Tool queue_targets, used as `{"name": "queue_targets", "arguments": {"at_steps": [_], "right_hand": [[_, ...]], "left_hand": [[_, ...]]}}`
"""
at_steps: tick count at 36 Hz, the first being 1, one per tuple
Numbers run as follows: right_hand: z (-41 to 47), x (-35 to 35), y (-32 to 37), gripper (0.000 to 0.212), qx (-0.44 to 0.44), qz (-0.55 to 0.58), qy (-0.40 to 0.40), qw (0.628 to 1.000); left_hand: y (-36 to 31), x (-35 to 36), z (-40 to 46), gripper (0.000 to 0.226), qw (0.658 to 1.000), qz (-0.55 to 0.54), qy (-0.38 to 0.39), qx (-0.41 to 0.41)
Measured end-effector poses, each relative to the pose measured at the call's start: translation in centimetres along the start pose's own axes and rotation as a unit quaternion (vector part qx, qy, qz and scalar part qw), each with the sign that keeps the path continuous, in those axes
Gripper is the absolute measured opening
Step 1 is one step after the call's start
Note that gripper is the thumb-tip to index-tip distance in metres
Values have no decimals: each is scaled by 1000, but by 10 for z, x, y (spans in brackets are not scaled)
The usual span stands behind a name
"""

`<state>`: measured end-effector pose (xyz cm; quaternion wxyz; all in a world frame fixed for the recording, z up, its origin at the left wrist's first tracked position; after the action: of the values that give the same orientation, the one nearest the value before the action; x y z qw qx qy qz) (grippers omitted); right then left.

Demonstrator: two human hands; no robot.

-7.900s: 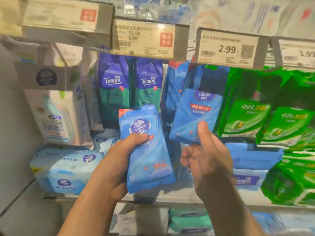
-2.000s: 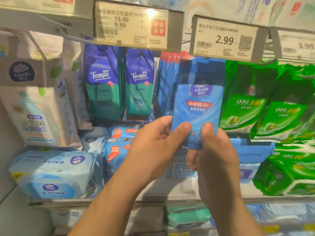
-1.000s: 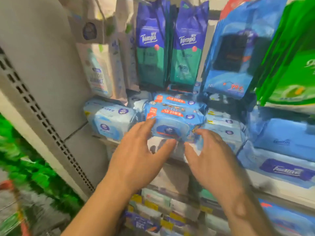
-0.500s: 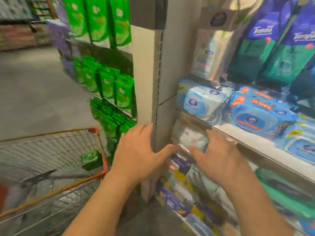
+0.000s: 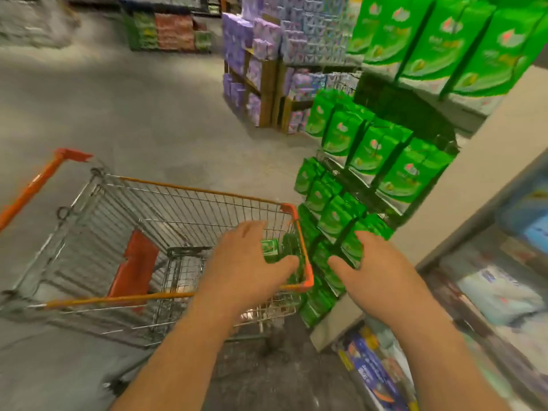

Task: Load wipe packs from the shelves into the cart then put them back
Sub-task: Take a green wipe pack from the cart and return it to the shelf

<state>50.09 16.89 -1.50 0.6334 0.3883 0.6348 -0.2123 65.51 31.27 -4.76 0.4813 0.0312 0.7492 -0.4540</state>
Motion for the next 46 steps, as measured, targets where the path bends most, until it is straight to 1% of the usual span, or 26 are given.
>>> {"name": "queue_targets", "arguments": {"at_steps": [3,7,9,11,15,16,20,23,25,29,32,36,40,41,43,44,46], "right_hand": [[14,11,34,71,-19,3,4,1000],[40,31,64,52,-32,4,39,999],[57,42,75,50,-32,2,55,998],[78,54,81,53,-32,4,64,997],[125,79,86,76,-38,15,84,996],[138,84,86,79,-35,23,91,995],[188,108,86,77,-26,56,115,991],[222,131,85,71,-17,81,150,985],[243,148,85,68,-15,101,178,979],[288,187,76,65,18,123,196,973],[313,224,64,61,64,155,210,963],[336,279,55,62,100,196,239,946],[357,342,44,63,144,206,256,933],[362,359,40,64,160,213,259,929],[370,392,33,69,192,222,261,920],[374,409,30,72,209,227,260,915],[383,441,20,76,248,243,248,904]], "left_hand": [[35,-14,11,94,1000,-15,-6,-25],[69,-25,27,92,998,-38,-1,-59],[85,-28,39,91,996,-41,5,-79],[98,-30,54,91,995,-40,7,-93],[116,-29,92,87,993,-41,14,-111],[121,-27,103,86,992,-47,16,-118],[137,-13,151,82,983,-88,37,-157],[147,7,183,71,962,-174,59,-203],[155,24,204,70,949,-210,73,-222],[177,62,243,63,930,-247,99,-252],[202,98,267,59,914,-259,127,-285],[238,149,292,50,875,-295,162,-347],[267,195,317,21,846,-333,178,-377],[275,207,323,19,838,-343,178,-386],[290,232,335,27,816,-372,171,-409],[297,244,342,27,802,-388,163,-423],[307,271,357,21,764,-438,148,-451]]}}
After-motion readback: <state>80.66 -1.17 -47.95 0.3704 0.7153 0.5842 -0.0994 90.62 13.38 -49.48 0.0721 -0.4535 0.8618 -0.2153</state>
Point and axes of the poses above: each hand's wrist, its own z-axis towards the middle knuckle, its own x-axis out of the palm, y = z × x, the point moved 10 cm from there along z, towards the middle knuckle, and after that the axes turned 3 degrees about -z, right-handed, at the moved point
